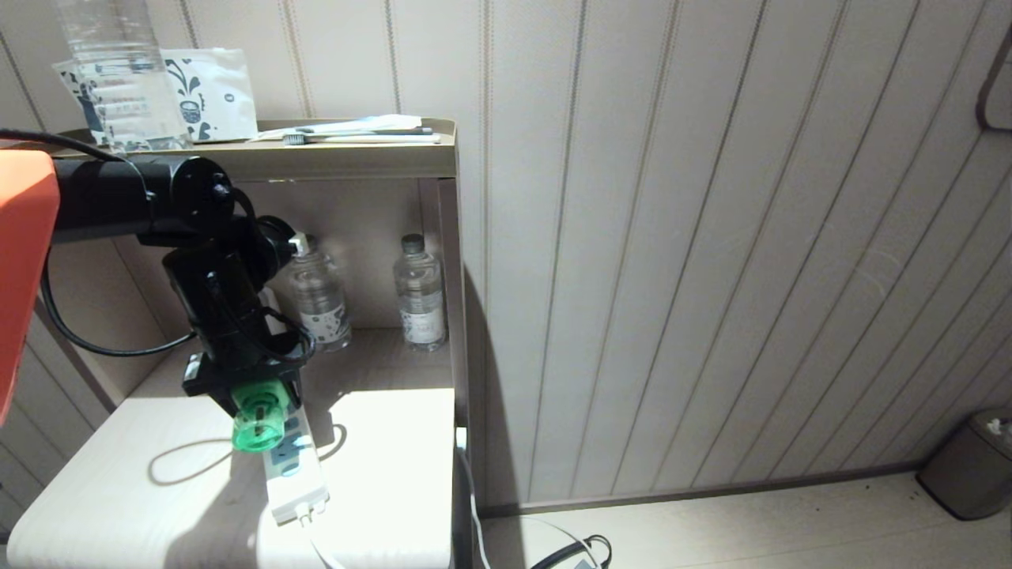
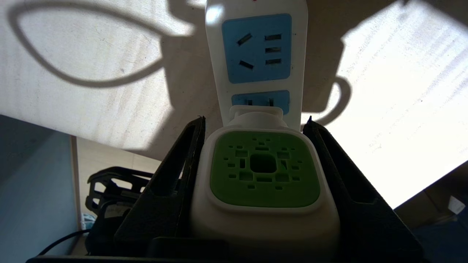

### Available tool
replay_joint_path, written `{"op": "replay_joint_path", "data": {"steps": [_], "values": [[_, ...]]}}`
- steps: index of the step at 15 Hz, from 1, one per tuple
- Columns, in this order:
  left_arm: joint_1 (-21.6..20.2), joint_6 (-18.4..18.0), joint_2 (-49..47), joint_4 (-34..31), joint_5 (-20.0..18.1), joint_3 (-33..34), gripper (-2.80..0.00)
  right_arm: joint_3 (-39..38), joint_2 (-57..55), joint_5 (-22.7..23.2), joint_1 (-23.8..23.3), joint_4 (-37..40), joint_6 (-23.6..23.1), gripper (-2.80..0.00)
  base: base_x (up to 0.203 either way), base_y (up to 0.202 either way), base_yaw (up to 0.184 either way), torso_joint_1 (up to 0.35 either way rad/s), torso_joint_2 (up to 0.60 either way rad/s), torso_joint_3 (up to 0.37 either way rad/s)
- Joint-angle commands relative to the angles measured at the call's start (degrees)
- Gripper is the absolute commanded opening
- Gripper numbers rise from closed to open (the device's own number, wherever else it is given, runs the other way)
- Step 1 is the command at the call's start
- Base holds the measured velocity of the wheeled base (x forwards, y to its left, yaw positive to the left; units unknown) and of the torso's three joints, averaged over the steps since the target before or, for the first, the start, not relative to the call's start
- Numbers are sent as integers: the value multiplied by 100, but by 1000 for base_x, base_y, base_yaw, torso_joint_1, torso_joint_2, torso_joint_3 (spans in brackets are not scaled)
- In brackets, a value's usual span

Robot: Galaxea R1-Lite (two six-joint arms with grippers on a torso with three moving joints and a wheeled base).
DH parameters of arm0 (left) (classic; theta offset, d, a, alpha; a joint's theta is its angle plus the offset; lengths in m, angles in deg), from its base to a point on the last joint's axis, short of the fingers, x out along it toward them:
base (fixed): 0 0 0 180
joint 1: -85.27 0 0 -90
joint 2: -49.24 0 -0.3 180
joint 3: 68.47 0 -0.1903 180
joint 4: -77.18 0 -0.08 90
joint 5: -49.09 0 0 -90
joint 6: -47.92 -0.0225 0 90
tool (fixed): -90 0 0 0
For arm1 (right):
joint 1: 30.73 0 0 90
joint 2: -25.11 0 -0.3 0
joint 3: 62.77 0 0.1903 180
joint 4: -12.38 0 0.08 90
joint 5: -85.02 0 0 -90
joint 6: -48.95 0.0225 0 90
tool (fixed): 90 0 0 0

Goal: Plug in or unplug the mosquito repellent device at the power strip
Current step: Insert the plug into the socket

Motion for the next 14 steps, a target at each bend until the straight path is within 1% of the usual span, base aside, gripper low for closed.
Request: {"op": "replay_joint_path", "data": {"steps": [1, 5, 14], "values": [[-4, 24, -67, -34, -5, 5, -280, 0, 3, -1, 0, 0, -1, -280, 0, 0, 0, 0, 0, 0], [-4, 32, -58, 44, -5, -4, -280, 0, 3, -1, 0, 0, -1, -280, 0, 0, 0, 0, 0, 0], [5, 59, 22, -11, -49, 14, -280, 0, 3, -1, 8, 0, -1, -280, 0, 0, 0, 0, 0, 0]]}}
